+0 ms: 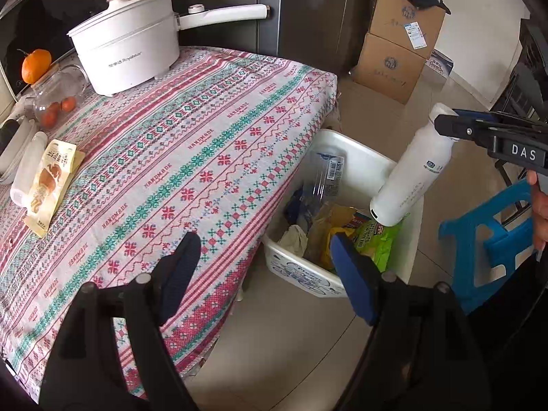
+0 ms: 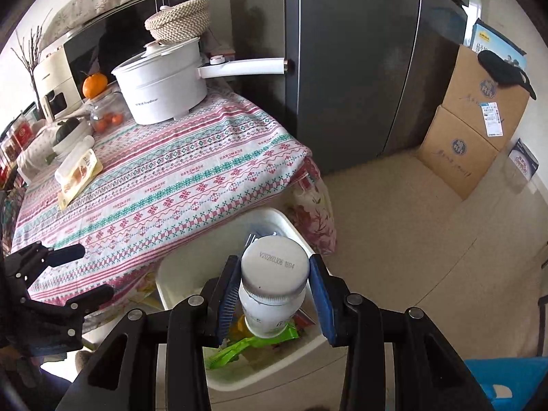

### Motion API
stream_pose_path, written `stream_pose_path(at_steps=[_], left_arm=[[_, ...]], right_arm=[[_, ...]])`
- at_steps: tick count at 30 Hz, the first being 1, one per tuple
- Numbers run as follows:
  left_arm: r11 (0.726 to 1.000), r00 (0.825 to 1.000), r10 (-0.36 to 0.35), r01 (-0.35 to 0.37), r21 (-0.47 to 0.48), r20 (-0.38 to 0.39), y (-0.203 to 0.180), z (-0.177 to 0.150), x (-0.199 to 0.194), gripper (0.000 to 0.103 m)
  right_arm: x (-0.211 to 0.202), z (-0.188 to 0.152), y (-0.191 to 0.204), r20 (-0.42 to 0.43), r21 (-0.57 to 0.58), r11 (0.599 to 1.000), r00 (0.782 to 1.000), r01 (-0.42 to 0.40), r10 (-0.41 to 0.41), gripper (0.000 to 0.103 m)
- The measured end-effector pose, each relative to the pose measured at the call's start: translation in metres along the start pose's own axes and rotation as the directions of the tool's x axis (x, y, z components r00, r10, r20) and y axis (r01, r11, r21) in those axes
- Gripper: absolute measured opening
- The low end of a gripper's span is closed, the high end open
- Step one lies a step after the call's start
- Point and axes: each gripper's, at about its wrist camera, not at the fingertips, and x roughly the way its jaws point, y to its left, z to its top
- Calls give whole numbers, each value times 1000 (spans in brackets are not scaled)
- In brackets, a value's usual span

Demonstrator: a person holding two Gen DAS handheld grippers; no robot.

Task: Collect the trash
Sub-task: 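Carry tissue and white bottle to the bin, opening the left tool then the right, then grasp the yellow snack packet on the cloth with the left tool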

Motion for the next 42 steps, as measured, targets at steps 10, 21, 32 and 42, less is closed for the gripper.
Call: stream_pose_path(at_steps=[10,21,32,42], left_arm=[[999,999,34,-34,6,23,12,-6,-13,83],[998,998,59,-58,-28,27,24,-8,-19,87],[988,991,127,-122,-97,42,67,-1,-30,87],[935,961,277,-273,-225,-11,173,9,-10,87]], right_arm=[[10,6,5,-24,35,999,999,-25,26,42],[-1,13,14,26,29,998,998,-50,49,58],[6,27,46,40,-6,996,995,-91,91,71],[28,42,80,16,-37,991,991,-129,130,76]])
